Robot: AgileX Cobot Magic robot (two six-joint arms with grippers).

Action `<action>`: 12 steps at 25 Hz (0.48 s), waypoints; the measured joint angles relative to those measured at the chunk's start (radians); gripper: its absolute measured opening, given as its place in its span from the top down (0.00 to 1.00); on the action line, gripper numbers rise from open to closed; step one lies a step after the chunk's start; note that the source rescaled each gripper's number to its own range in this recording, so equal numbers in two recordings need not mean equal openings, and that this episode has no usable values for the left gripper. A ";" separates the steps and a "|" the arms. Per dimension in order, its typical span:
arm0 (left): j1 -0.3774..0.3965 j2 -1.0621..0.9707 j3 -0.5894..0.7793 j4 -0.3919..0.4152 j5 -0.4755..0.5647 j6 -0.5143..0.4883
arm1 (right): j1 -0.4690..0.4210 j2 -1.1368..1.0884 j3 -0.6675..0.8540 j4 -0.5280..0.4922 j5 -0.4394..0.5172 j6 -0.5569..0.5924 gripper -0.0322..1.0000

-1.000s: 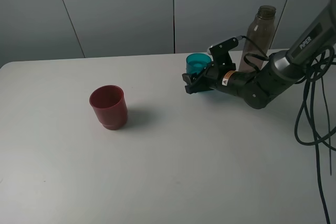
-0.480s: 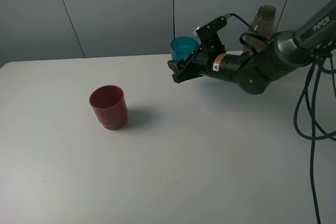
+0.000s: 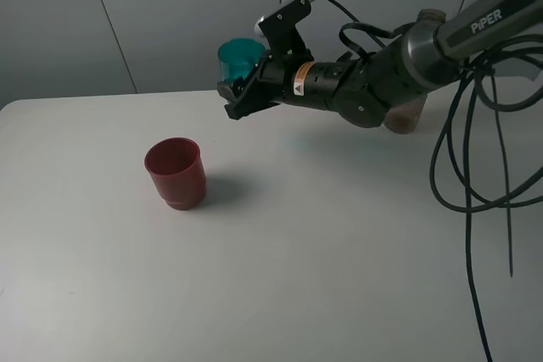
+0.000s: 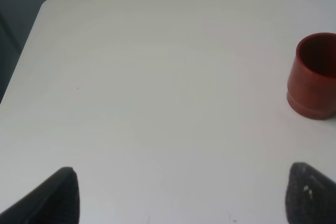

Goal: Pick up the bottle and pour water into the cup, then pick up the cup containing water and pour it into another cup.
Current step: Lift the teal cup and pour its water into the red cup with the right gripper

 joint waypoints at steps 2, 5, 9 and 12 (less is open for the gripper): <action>0.000 0.000 0.000 0.000 0.000 0.000 | 0.020 0.000 -0.036 -0.007 0.043 0.003 0.91; 0.000 0.000 0.000 0.000 0.000 0.000 | 0.042 0.000 -0.078 -0.014 0.088 0.003 0.91; 0.000 0.000 0.000 0.000 0.000 0.000 | 0.066 0.000 -0.111 -0.039 0.113 0.003 0.91; 0.000 0.000 0.000 0.000 0.000 0.000 | 0.076 0.000 -0.117 -0.073 0.114 0.003 0.91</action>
